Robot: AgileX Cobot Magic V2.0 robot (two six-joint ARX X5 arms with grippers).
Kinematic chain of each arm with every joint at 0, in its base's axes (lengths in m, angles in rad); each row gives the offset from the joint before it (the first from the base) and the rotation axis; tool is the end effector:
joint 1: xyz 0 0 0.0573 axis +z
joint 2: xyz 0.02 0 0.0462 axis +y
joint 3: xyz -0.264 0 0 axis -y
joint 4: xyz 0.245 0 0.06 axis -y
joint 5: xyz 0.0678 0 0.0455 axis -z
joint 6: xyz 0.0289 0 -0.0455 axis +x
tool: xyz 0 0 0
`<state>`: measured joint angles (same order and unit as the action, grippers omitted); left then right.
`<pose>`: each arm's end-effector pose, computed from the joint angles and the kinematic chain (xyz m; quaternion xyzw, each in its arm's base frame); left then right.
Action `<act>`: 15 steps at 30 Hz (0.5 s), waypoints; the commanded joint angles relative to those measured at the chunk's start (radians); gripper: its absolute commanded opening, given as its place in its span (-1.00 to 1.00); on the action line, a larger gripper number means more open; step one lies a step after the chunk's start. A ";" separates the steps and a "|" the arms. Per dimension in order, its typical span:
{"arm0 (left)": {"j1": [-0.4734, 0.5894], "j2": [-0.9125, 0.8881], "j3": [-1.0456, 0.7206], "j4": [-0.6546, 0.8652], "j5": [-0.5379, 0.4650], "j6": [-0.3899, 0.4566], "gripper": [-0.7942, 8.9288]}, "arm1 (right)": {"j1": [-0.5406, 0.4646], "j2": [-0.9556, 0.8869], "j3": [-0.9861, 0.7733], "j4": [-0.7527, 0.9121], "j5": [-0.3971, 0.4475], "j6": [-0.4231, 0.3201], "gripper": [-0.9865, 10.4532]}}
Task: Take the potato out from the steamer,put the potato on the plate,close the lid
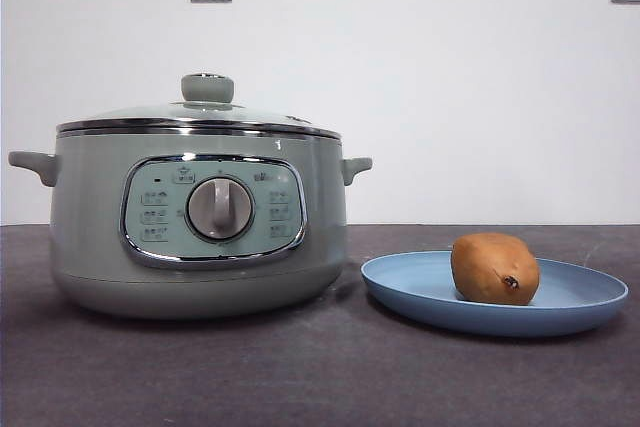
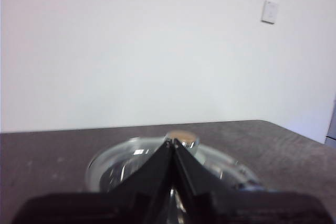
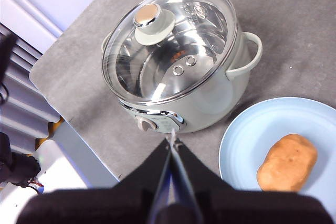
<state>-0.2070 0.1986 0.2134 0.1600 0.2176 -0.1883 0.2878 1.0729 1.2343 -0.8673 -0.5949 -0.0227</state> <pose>0.0964 -0.0266 0.2359 -0.0911 -0.0672 -0.2172 0.9695 0.1833 0.0711 0.3745 0.0432 0.3370 0.4047 0.8490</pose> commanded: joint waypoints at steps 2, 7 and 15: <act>0.040 -0.088 -0.080 0.003 0.001 -0.027 -0.84 | 0.001 -0.002 0.002 0.005 0.000 -0.005 -0.83; 0.066 -0.169 -0.137 -0.088 -0.006 -0.056 -0.84 | 0.001 -0.002 0.002 0.005 0.000 -0.005 -0.83; 0.076 -0.196 -0.196 -0.139 -0.011 -0.068 -0.84 | 0.001 -0.002 0.002 0.005 0.000 -0.005 -0.83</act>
<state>-0.1345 0.0059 0.0372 0.0196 0.2115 -0.2413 0.2878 1.0729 1.2343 -0.8673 -0.5949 -0.0227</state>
